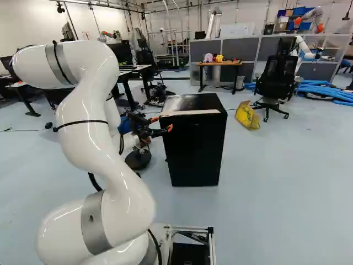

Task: Grab a drink from the fridge

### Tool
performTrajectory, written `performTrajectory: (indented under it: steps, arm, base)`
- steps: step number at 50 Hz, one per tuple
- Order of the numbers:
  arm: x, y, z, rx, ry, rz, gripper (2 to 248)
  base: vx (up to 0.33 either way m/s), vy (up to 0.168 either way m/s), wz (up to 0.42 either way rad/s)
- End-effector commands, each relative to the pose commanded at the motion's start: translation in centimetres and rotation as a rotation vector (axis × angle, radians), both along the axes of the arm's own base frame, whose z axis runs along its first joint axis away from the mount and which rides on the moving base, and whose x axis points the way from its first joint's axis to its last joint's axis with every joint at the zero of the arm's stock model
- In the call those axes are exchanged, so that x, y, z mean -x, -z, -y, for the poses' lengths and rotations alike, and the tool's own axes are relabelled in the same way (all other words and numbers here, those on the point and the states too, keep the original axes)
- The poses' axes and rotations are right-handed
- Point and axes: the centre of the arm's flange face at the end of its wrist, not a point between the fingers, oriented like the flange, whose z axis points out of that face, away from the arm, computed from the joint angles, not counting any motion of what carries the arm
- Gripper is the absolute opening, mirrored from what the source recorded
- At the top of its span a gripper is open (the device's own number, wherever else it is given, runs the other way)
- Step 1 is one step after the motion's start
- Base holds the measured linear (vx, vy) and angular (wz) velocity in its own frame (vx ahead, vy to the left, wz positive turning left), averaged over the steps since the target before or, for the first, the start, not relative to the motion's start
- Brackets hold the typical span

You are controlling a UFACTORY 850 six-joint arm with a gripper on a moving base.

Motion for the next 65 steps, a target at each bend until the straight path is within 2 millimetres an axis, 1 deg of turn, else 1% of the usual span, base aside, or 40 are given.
performTrajectory:
  steps: [28,65]
  arm:
    - [-0.06,0.09,0.13,-0.007,0.063,0.004,247]
    - [0.6,0.15,0.77,-0.013,0.167,0.001,247]
  base:
    - [0.0,0.0,0.0]
    - [0.0,-0.001,-0.003]
